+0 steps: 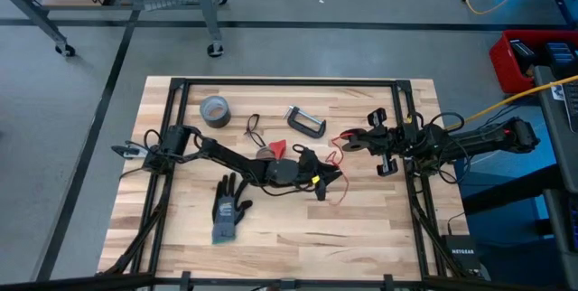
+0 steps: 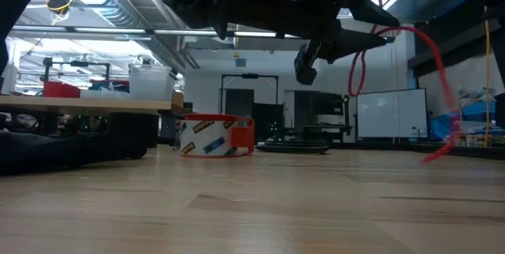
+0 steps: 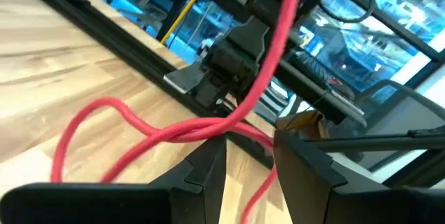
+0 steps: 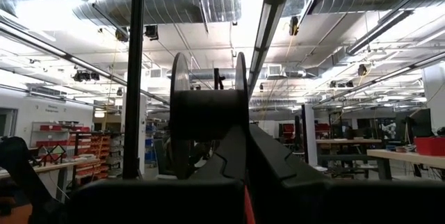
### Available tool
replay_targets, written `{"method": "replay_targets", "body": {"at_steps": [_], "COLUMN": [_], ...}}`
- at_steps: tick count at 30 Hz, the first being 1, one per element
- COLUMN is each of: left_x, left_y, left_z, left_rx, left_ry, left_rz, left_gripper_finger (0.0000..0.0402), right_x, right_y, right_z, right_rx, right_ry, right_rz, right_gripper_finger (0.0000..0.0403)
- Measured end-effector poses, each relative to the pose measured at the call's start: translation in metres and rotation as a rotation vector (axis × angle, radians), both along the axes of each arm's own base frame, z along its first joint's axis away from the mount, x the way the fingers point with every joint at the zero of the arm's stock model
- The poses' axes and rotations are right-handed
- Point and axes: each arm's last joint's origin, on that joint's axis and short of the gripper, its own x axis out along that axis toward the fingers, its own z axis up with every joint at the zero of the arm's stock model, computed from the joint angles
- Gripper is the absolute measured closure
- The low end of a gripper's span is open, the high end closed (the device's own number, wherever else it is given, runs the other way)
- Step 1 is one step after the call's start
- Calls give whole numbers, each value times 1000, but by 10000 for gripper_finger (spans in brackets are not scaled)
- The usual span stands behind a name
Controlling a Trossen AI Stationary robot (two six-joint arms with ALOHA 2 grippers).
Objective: Coil cords
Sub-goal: Coil the red wire onto the spool
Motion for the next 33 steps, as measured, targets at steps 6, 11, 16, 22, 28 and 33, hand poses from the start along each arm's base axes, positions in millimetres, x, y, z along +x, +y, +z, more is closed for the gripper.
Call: {"method": "replay_targets", "body": {"at_steps": [6,11,16,22,28,33], "left_x": [0,0,0,-2,-8,-12], "left_y": [0,0,0,-10,-27,-40], "left_z": [0,0,0,-4,-17,-23], "left_rx": [-48,-35,-18,7,-35,-63], "left_ry": [-12,-9,-5,47,165,225], "left_rz": [3,3,1,-21,-50,-70], "left_gripper_finger": [288,291,343,391,397,399], "right_x": [0,0,0,0,-6,-11], "right_y": [0,0,0,0,-1,-3], "right_z": [0,0,0,0,5,9], "right_rx": [0,0,0,1,14,23], "right_ry": [0,0,0,-3,-43,-72], "right_rz": [0,0,0,-1,-23,-91], "right_gripper_finger": [398,398,398,398,398,398]}}
